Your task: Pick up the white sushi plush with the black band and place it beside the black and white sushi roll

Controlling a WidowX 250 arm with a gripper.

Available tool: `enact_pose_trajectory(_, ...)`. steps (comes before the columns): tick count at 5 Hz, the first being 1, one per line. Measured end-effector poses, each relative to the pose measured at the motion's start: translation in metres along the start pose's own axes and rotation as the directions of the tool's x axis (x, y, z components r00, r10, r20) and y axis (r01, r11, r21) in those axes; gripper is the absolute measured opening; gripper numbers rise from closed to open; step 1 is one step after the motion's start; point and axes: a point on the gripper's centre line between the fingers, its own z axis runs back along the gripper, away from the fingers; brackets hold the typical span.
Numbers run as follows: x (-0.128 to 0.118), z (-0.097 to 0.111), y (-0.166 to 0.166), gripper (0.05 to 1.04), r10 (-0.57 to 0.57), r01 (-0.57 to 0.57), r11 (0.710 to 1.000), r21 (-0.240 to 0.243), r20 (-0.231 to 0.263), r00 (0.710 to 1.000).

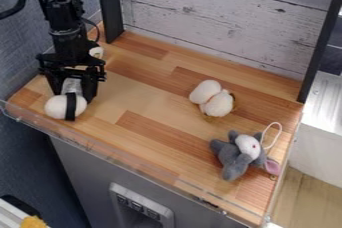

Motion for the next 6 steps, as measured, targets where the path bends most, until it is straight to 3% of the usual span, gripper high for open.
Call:
enact_pose_trajectory(2, 0.0061, 0.0015, 0.0018, 0.149, -0.081, 0.081, 0.997, 0.007, 0.003, 0.997)
enact_pose_trajectory(3, 0.0059, 0.001, 0.0021, 0.07, -0.145, 0.145, 0.989, 0.009, 0.0, 0.989)
enact_pose_trajectory(5, 0.0098, 0.0018, 0.0017, 0.063, -0.167, 0.167, 0.986, 0.0, -0.018, 0.986)
enact_pose_trajectory(6, 0.0061, 0.0082, -0.0033, 0.063, -0.239, 0.238, 0.971, -0.021, -0.066, 0.969)
